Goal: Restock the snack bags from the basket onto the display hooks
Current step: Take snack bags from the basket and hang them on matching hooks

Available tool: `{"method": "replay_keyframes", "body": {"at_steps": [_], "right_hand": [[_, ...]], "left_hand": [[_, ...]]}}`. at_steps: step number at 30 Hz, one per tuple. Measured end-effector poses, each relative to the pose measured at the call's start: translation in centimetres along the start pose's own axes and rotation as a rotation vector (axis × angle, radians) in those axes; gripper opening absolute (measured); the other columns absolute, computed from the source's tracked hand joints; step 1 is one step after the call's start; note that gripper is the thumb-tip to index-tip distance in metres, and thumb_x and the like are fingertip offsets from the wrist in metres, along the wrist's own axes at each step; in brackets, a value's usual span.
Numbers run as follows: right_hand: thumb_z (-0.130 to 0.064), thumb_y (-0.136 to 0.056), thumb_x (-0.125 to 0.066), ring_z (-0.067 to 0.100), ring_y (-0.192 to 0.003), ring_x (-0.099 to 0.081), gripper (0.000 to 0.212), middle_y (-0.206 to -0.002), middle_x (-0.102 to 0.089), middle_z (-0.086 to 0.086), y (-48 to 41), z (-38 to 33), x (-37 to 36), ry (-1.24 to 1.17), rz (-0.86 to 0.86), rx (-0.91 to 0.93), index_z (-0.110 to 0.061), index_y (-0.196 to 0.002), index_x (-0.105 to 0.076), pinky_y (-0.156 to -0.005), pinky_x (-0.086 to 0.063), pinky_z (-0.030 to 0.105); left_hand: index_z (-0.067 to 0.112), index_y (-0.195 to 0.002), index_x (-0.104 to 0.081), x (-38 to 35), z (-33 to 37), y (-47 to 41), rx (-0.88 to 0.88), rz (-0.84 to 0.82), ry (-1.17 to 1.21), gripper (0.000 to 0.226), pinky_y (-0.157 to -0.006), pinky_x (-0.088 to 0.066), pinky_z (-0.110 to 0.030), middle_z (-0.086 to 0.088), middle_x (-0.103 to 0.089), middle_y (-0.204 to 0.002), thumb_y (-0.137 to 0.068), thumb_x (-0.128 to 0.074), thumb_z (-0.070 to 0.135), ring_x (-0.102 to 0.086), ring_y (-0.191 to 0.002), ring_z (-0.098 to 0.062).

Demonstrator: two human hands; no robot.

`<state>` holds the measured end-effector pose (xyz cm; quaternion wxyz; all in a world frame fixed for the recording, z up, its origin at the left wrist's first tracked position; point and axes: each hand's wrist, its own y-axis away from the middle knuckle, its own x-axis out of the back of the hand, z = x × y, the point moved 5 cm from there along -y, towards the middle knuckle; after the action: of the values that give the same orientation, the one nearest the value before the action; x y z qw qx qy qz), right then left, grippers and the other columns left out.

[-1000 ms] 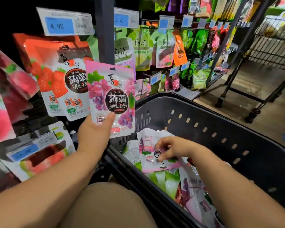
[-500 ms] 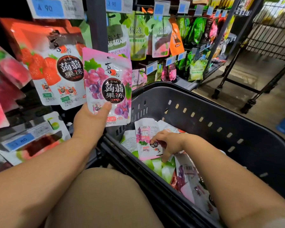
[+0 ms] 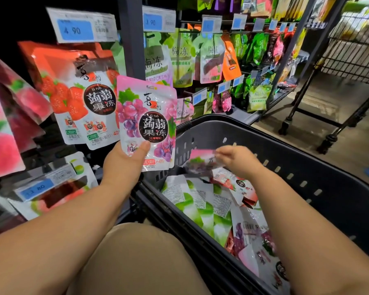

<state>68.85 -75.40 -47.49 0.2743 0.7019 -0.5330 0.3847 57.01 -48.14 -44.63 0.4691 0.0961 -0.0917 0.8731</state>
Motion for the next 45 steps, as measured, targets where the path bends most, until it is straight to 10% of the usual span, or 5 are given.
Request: {"method": "replay_keyframes", "body": {"at_steps": [9,27,35,42,45], "right_hand": [[-0.026,-0.100,-0.055,0.011,-0.053,-0.058,0.017,-0.053,-0.064,-0.009,0.6,-3.1,5.6,-0.138,0.170,0.129,-0.036,-0.088,-0.061,-0.067,-0.049,0.031],[-0.009,-0.072,-0.087,0.020,-0.092,-0.062,0.060,-0.109,-0.059,0.003,0.9,2.1,2.6,-0.658,0.285,-0.118,-0.030,-0.115,-0.051,-0.077,-0.058,0.038],[-0.002,-0.067,-0.084,0.034,-0.096,-0.071,0.039,-0.099,-0.075,0.016,1.4,5.0,-3.3,-0.857,-0.012,-0.245,-0.006,-0.103,-0.070,-0.094,-0.053,0.047],[-0.002,-0.074,-0.081,0.013,-0.054,-0.054,0.011,-0.064,-0.068,0.004,2.9,5.2,-6.0,-0.713,-0.263,-0.338,-0.007,-0.080,-0.074,-0.049,-0.038,0.020],[0.001,-0.076,-0.080,0.011,-0.070,-0.067,0.016,-0.079,-0.076,-0.001,2.8,5.5,-6.3,-0.652,-0.242,-0.330,-0.013,-0.083,-0.077,-0.062,-0.049,0.020]], "left_hand": [[0.019,-0.123,-0.063,0.0,0.1,-0.1,-0.022,0.016,-0.026,0.034,-0.086,-0.037,-0.025,0.005,-0.063,-0.107,-0.094,-0.063,0.036,-0.055,-0.100,-0.016],[0.018,-0.121,-0.065,-0.1,-0.5,-0.4,-0.020,-0.003,-0.001,0.034,-0.090,-0.045,-0.032,-0.001,-0.069,-0.113,-0.092,-0.065,0.036,-0.062,-0.106,-0.023],[0.022,-0.111,-0.064,-0.2,-0.7,-0.4,-0.013,-0.019,0.039,0.024,-0.084,-0.041,-0.028,0.002,-0.068,-0.106,-0.092,-0.065,0.036,-0.062,-0.100,-0.020],[0.021,-0.112,-0.065,-0.3,-0.5,-0.5,-0.019,-0.041,0.052,0.025,-0.086,-0.042,-0.028,0.001,-0.069,-0.107,-0.092,-0.066,0.036,-0.062,-0.101,-0.020],[0.021,-0.113,-0.065,-0.4,-0.6,-0.6,-0.004,-0.065,0.083,0.025,-0.086,-0.043,-0.028,0.003,-0.069,-0.109,-0.092,-0.066,0.035,-0.062,-0.101,-0.019]]}}
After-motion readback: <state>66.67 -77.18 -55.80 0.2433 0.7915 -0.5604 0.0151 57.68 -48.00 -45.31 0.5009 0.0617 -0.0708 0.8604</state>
